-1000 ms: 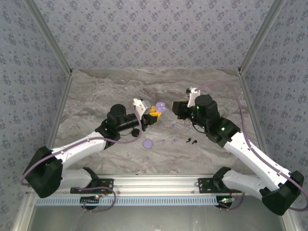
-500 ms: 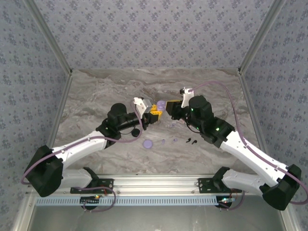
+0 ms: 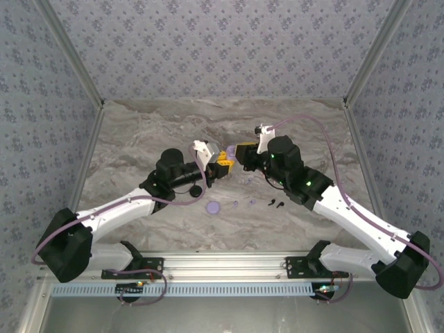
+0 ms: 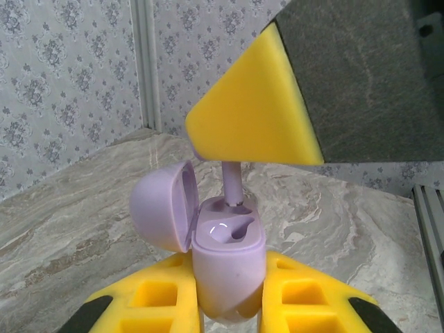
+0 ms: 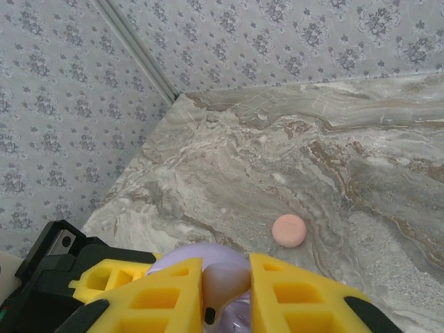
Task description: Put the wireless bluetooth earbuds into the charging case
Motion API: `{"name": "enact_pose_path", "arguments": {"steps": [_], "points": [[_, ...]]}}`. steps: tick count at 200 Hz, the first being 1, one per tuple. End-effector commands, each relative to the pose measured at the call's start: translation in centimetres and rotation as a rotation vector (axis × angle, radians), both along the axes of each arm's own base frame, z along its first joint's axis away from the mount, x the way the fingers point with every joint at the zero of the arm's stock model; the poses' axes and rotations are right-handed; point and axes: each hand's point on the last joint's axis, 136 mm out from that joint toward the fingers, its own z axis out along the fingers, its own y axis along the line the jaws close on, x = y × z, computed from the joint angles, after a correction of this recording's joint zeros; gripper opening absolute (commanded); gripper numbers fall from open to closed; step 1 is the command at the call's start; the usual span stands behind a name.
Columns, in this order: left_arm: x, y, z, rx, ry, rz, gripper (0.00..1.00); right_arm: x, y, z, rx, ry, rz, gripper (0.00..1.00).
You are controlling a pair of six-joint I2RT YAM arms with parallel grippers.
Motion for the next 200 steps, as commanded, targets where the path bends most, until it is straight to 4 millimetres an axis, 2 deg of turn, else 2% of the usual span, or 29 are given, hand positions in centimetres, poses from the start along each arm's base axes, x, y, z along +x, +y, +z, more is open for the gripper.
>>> {"name": "enact_pose_path", "arguments": {"steps": [1,30,102,123,149,178,200], "points": [[-0.1,-0.5,2.7,-0.062,-0.046,-0.011,0.00,0.1,0.2,1.2,0.005,-0.024,-0.006,0.22],[-0.1,-0.4,2.9,-0.066,-0.048,-0.007,0.00,0.0,0.0,0.5,-0.010,-0.009,-0.013,0.22],[-0.1,-0.3,3.0,-0.075,-0.056,-0.001,0.00,-0.9,1.1,-0.7,-0.001,0.053,0.057,0.24],[-0.1,-0.3,3.1,-0.077,-0.059,-0.002,0.00,-1.0,1.2,-0.5,-0.006,0.055,0.069,0.29],[-0.1,-0.2,2.9,-0.072,-0.058,-0.002,0.00,-1.2,0.8,1.7,-0.014,0.012,0.078,0.49],[0.0,0.2,2.6,-0.065,-0.065,0.024,0.00,-1.4,-1.2,3.9,-0.064,-0.024,0.037,0.76],[0.2,0.8,2.3,-0.054,-0.075,0.059,0.00,-1.5,-3.2,2.8,-0.120,0.017,-0.005,0.95]]}}
